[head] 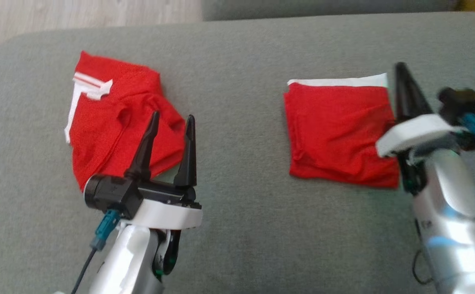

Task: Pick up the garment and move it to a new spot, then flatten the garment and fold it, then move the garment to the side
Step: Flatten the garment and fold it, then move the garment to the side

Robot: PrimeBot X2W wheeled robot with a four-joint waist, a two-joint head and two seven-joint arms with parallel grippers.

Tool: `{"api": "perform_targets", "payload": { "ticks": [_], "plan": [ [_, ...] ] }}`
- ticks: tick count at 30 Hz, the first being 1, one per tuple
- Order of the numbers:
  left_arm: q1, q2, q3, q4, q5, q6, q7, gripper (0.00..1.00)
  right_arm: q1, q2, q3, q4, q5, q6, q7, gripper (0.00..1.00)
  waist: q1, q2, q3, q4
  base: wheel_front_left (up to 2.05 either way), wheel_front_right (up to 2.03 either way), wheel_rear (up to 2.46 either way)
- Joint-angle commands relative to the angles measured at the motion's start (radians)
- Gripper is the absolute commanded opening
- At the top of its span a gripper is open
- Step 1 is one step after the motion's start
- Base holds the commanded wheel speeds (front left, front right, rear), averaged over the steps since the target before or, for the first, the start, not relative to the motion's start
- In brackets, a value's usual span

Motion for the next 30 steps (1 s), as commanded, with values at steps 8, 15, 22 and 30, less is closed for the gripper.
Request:
{"api": "perform_targets", "payload": {
  "ticks": [8,15,22,30],
  "plan": [
    [0.029,0.007,0.071,-0.011,-0.005,-0.005,-0.005,1.00,0.239,0.026,-0.092,-0.271,-0.064,0.002,-0.013,1.00,0.0001,0.0000,-0.064,-0.055,0.00,0.00,0.00],
    [0.074,0.007,0.091,0.005,-0.009,-0.021,-0.005,1.00,0.390,0.053,-0.115,-0.394,-0.086,0.002,-0.013,1.00,0.0001,0.0000,-0.086,-0.069,0.00,0.00,0.00],
    [0.082,0.007,0.102,0.002,-0.011,-0.023,-0.005,1.00,0.429,0.054,-0.092,-0.420,-0.027,0.002,-0.013,1.00,0.0001,0.0000,-0.079,-0.071,0.00,0.00,0.00],
    [0.050,0.007,0.090,-0.013,-0.005,-0.025,-0.005,1.00,0.378,0.055,-0.108,-0.415,-0.064,0.002,0.009,1.00,0.0001,0.0000,-0.028,-0.052,0.00,0.00,0.00]
  ]
}}
